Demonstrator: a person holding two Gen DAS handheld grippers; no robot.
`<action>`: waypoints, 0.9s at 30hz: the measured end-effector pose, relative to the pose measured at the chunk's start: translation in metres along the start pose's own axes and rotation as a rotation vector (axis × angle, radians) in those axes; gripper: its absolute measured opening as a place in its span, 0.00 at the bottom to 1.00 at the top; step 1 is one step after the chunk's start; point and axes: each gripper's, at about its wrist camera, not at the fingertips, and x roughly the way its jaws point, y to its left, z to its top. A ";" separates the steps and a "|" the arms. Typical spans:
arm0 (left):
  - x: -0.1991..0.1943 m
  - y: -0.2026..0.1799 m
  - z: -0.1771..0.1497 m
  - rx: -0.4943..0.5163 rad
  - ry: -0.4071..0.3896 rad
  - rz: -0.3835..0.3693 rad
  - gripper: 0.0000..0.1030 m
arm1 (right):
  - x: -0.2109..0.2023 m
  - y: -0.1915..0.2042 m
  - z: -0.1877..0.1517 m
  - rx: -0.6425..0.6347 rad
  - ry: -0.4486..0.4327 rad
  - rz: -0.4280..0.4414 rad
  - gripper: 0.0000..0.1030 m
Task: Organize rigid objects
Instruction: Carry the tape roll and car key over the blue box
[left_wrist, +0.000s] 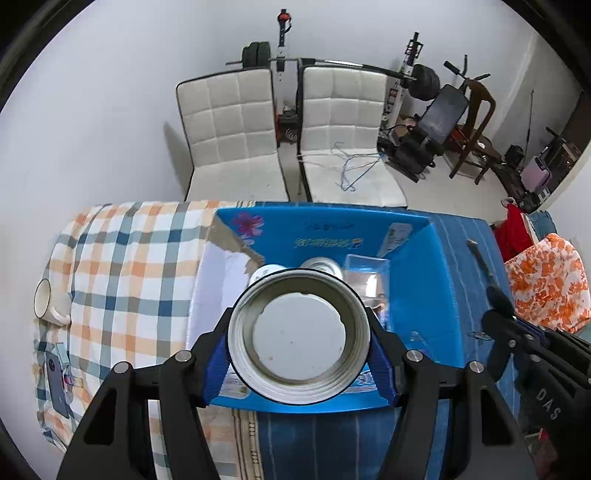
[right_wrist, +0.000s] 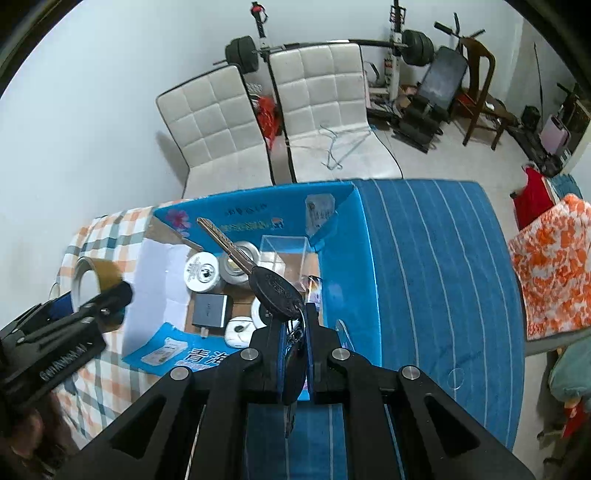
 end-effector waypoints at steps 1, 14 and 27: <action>0.005 0.007 0.000 -0.009 0.010 0.002 0.60 | 0.007 -0.001 0.000 0.002 0.008 -0.008 0.09; 0.108 0.045 -0.009 -0.072 0.272 -0.072 0.60 | 0.115 -0.007 0.000 0.046 0.148 -0.044 0.09; 0.164 0.037 -0.031 0.002 0.440 -0.013 0.61 | 0.189 0.006 -0.008 0.000 0.329 -0.122 0.09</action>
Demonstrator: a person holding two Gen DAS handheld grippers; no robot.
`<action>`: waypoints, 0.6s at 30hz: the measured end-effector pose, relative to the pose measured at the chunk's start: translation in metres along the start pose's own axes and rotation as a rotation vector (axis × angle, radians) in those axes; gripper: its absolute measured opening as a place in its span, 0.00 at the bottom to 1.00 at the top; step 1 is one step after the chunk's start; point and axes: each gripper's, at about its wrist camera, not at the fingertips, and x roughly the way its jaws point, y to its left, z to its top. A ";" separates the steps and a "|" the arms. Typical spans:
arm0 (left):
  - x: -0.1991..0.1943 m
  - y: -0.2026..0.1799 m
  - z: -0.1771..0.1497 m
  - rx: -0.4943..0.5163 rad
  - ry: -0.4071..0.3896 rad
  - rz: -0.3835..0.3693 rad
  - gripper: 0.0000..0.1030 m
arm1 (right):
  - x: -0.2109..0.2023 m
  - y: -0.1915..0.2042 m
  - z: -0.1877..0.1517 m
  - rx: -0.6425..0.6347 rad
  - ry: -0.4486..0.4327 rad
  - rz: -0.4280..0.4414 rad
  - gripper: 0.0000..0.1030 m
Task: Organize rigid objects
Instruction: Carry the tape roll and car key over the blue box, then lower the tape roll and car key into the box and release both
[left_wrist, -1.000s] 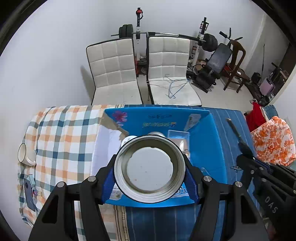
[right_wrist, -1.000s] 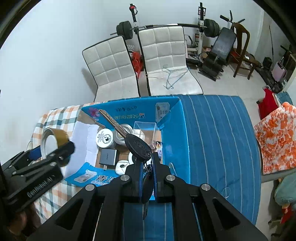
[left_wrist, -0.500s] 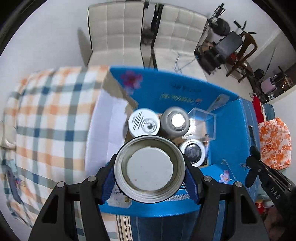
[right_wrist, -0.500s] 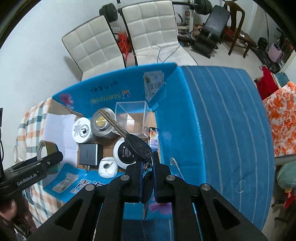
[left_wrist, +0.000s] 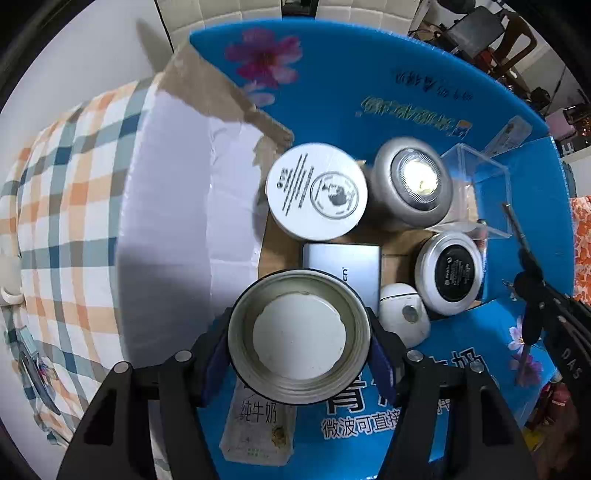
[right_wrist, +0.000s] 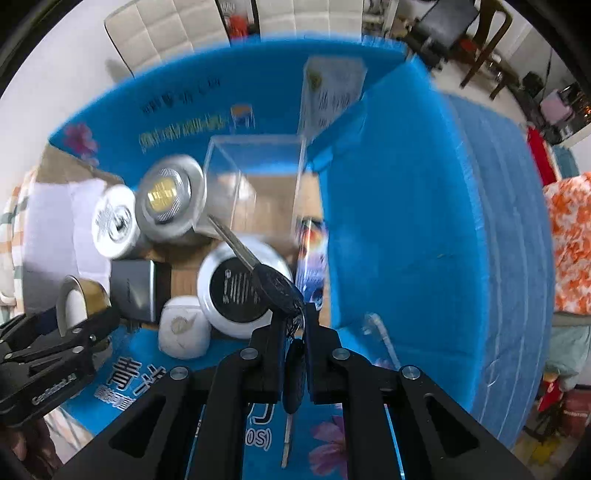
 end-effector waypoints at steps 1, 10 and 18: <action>0.002 -0.001 -0.001 0.001 0.002 0.001 0.61 | 0.005 -0.002 0.000 0.007 0.011 0.003 0.09; 0.018 -0.001 -0.012 0.009 0.032 0.007 0.61 | 0.035 -0.017 0.001 0.031 0.062 -0.018 0.10; 0.029 0.005 -0.005 -0.005 0.045 0.004 0.61 | 0.042 -0.023 0.003 0.032 0.085 -0.035 0.25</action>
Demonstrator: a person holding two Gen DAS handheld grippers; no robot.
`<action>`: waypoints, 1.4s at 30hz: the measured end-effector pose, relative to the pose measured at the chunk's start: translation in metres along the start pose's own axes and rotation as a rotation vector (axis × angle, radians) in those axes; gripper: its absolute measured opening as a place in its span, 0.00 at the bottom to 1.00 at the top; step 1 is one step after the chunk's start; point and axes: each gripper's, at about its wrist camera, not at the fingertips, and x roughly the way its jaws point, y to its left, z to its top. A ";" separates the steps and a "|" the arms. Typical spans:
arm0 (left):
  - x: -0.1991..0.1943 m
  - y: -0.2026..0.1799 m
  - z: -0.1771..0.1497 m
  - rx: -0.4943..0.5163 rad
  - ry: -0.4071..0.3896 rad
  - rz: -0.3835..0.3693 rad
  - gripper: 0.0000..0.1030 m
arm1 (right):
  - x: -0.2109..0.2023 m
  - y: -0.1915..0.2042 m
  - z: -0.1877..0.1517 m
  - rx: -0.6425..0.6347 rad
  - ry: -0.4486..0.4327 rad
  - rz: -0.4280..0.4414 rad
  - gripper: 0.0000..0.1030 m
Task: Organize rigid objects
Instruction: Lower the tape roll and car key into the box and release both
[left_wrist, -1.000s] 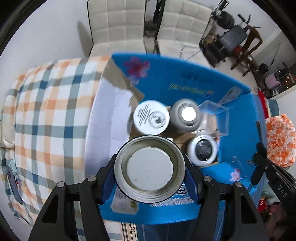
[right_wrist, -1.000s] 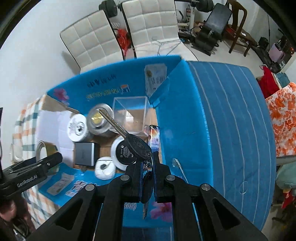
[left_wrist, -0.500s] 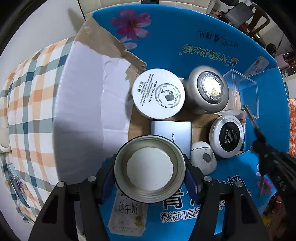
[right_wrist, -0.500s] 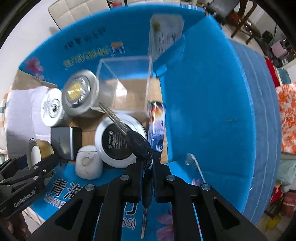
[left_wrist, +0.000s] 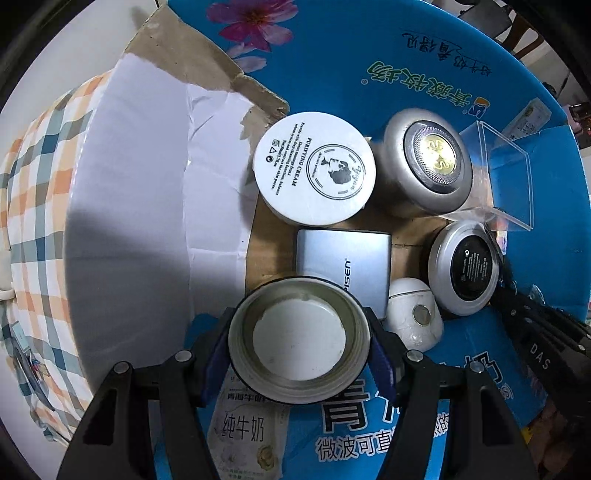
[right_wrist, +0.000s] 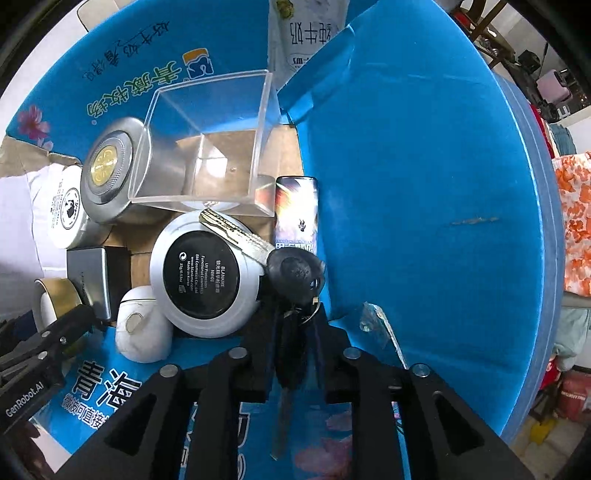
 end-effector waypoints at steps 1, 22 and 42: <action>0.000 0.001 0.000 0.000 -0.001 0.001 0.61 | -0.001 0.001 0.000 -0.003 -0.003 -0.003 0.27; -0.030 -0.012 0.018 0.005 -0.048 0.062 1.00 | -0.055 0.027 -0.001 -0.042 -0.064 0.010 0.89; -0.060 -0.011 0.003 -0.003 -0.094 0.044 1.00 | -0.104 -0.010 -0.044 -0.029 -0.091 0.061 0.90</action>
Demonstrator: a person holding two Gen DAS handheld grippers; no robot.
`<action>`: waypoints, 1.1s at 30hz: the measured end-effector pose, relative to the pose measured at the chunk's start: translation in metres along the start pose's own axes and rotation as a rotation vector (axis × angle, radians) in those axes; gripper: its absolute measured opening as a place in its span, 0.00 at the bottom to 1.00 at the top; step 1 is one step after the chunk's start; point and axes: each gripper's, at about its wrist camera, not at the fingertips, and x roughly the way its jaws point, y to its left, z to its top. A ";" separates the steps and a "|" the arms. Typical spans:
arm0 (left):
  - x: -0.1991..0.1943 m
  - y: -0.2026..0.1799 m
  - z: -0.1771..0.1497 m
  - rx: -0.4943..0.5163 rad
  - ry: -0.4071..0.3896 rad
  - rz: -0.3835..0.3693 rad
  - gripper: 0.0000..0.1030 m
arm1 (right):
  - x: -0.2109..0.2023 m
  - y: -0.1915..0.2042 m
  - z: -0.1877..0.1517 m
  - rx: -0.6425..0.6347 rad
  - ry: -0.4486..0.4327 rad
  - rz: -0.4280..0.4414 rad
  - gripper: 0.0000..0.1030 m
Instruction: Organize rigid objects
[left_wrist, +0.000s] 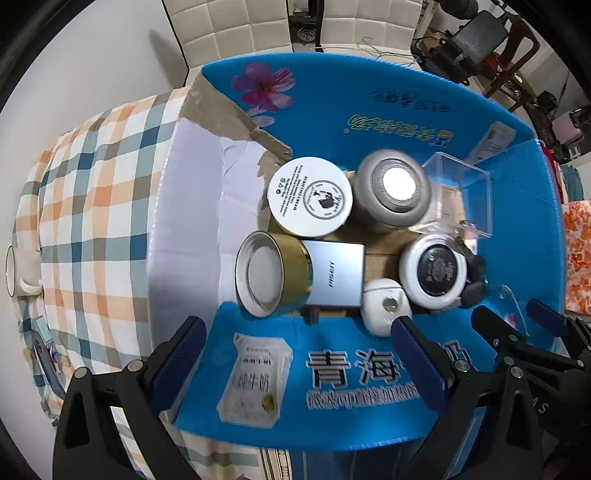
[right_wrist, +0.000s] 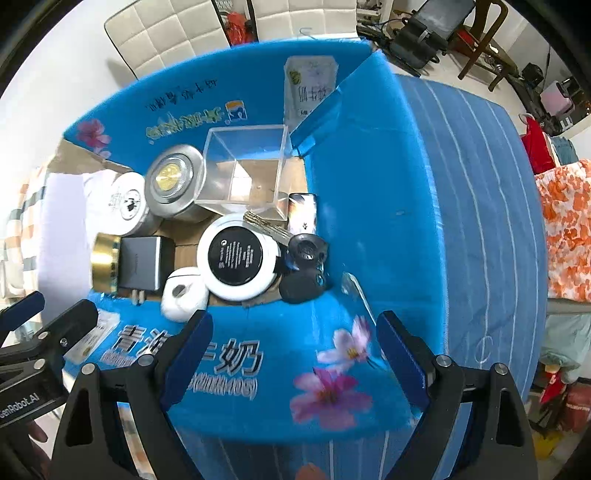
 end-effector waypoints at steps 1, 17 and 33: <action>-0.006 -0.001 -0.002 0.003 -0.009 -0.002 1.00 | -0.007 0.000 -0.003 -0.003 -0.010 0.007 0.90; -0.148 -0.009 -0.070 -0.019 -0.197 -0.091 1.00 | -0.185 0.009 -0.081 -0.054 -0.249 0.128 0.90; -0.236 -0.014 -0.105 -0.022 -0.396 -0.027 1.00 | -0.257 -0.002 -0.110 -0.065 -0.366 0.088 0.90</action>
